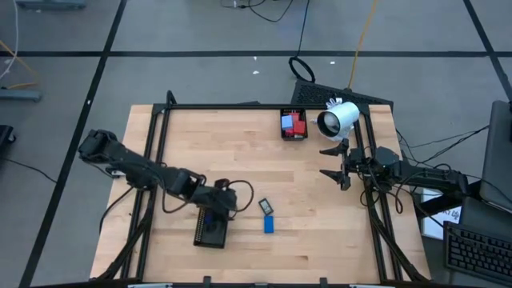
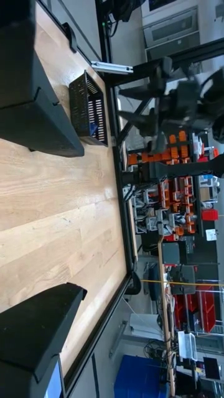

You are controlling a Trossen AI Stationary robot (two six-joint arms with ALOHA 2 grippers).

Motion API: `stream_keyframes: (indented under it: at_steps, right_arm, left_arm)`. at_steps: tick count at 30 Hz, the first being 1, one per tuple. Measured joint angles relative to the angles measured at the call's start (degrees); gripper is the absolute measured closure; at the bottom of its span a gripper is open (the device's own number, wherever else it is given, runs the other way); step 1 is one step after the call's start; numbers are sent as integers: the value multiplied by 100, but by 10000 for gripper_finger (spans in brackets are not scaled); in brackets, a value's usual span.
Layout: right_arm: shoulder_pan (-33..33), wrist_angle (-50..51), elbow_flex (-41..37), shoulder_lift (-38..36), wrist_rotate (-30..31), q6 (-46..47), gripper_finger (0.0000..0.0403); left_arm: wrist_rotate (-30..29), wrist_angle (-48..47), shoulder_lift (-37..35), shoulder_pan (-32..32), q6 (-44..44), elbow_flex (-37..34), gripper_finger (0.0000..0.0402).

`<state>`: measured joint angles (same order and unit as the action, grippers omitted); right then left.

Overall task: Pick & Place Office items
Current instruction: Put the blue digital clock into the bottom black basket

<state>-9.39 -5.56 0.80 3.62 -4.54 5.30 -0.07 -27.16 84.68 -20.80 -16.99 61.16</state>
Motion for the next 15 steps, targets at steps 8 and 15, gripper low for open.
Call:
stream_keyframes:
  at_steps: [8,15]
  right_arm:
    - [-2,0,0,-2,-1,0,66]
    - [-1,0,0,-1,0,0,63]
  left_arm:
    - [-3,1579,2,265,1096,108,243]
    - [22,2341,2,436,1259,110,256]
